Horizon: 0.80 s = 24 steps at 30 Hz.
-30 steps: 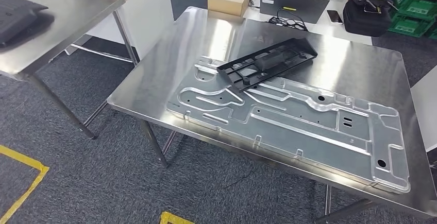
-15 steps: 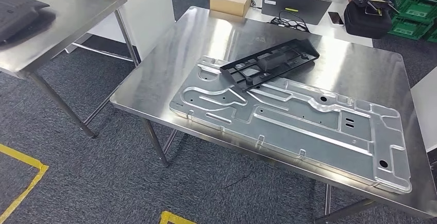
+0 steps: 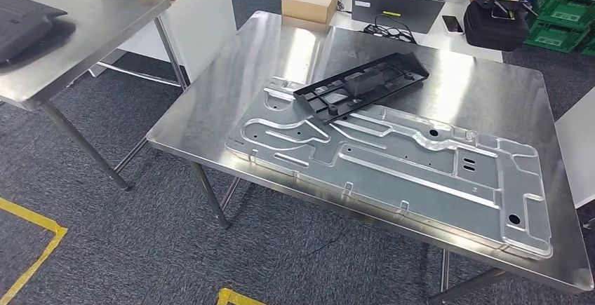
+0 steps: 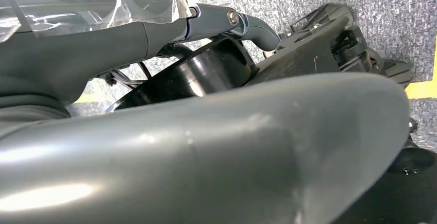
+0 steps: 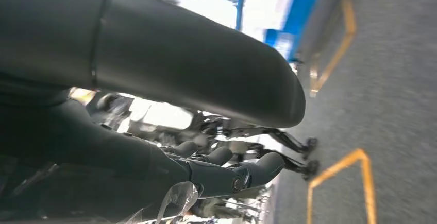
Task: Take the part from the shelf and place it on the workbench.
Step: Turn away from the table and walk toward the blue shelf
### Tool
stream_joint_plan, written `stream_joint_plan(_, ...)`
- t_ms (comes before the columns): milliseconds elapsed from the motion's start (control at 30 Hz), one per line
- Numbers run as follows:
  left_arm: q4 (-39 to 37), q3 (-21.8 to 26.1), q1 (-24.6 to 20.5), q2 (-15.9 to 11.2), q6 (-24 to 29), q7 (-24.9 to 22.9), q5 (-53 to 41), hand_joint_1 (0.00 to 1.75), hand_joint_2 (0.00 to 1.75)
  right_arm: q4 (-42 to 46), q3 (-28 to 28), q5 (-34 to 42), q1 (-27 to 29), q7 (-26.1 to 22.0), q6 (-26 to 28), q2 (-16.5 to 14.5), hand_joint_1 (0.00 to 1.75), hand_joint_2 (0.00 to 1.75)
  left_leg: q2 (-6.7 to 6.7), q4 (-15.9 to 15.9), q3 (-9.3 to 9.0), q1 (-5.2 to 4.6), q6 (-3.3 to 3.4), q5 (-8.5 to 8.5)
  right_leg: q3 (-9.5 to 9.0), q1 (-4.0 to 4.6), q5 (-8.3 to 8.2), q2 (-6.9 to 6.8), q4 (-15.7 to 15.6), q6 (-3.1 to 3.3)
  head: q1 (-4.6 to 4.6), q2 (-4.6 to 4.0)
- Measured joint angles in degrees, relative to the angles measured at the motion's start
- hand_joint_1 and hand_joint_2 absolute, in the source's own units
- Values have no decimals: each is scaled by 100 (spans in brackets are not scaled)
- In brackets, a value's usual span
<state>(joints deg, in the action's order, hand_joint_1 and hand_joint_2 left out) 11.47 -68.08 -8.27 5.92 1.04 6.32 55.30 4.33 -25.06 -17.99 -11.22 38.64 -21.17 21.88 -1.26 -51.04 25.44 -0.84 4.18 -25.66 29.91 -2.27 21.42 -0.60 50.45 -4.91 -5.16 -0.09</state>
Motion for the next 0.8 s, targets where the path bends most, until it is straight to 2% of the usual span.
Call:
stream_joint_plan(33, 0, -1, 0, -1, 0, -1, -4, 0, 0, 50, 64, 33, 49, 0, 183, -64, 0, 0, 0, 0, 1, 0, -1, 1, 0, 0, -2, 0, 1, 2, 0, 0)
stream_joint_plan(167, 0, -15, -2, -4, 28, -36, 9, 0, 175, 329, 339, 314, 268, -58, 1220, -353, 0, 0, 1, 0, 5, 1, 0, 4, 6, 1, -6, 2, 4, 6, -2, 0)
stream_joint_plan(233, 0, -19, -5, -4, 59, -78, 23, 0, 175, 449, 494, 507, 346, -219, 1701, -529, 0, 0, 1, 0, 8, 3, -1, 4, 11, 4, -6, 4, 5, 6, -2, 0)
stream_joint_plan(367, 0, -22, -6, -3, 104, -132, 32, 0, 175, 589, 763, 927, 433, -670, 2148, -851, 0, 175, 3, -1, 18, 6, -2, 3, 27, 8, -5, 5, 9, 7, -2, 0)
stream_joint_plan(600, 0, -25, -6, -8, 119, -189, 144, 0, 175, 653, 1274, 1791, 480, -1779, 2344, -1313, 0, 175, 11, -1, 27, 11, -4, 2, 43, 14, -3, 13, 17, 10, -3, 0)
stream_joint_plan(800, 0, -25, -19, -24, 119, -310, 104, 0, 175, 669, 1549, 1854, 488, -2060, 2377, -1475, 0, 175, 15, -1, 28, 12, -5, 2, 48, 15, -3, 17, 22, 10, -3, 0)
